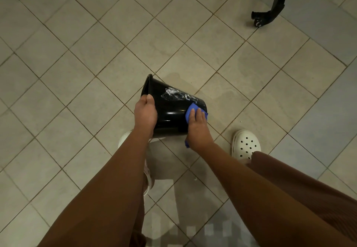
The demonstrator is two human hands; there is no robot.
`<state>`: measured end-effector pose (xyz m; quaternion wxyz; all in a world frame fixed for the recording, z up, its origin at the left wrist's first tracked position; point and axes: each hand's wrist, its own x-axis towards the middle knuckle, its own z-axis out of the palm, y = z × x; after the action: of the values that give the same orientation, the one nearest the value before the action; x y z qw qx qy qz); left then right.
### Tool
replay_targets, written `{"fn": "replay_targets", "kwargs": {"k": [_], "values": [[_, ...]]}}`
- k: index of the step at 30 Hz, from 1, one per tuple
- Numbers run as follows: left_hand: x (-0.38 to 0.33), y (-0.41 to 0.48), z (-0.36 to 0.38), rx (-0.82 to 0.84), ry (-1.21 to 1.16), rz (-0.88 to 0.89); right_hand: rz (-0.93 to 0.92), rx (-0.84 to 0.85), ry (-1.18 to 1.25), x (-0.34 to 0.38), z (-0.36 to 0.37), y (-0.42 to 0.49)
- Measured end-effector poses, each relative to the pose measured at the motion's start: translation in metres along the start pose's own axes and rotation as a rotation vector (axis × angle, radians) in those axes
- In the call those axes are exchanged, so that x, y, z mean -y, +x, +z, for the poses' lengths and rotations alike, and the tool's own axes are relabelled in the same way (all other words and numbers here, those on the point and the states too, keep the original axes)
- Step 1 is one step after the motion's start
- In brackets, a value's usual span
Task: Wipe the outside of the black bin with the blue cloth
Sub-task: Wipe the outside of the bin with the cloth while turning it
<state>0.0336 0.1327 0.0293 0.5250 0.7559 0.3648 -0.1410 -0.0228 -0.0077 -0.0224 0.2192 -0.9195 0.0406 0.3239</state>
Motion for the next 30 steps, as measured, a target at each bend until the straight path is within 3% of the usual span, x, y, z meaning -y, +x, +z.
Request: {"fn": "replay_targets", "kwargs": {"k": [3,8,13,17,24,30], "values": [[0.0,0.0,0.0,-0.023,-0.026,-0.004,-0.002,0.032,0.045,-0.007,-0.007,0.008],[0.002,0.0,0.0,-0.029,-0.028,-0.008,0.211,0.098,0.218,0.004,-0.007,0.005],[0.001,0.002,0.0,-0.016,-0.024,-0.035,0.126,0.069,0.086,0.028,0.005,-0.003],[0.001,0.002,-0.001,-0.03,-0.058,-0.042,0.006,0.093,0.061,0.007,-0.013,0.01],[0.005,0.0,0.002,-0.04,-0.039,0.004,0.16,0.101,0.215,0.009,-0.016,0.012],[0.004,0.0,-0.001,-0.023,-0.018,-0.006,0.089,0.07,0.034,0.013,-0.006,0.007]]}}
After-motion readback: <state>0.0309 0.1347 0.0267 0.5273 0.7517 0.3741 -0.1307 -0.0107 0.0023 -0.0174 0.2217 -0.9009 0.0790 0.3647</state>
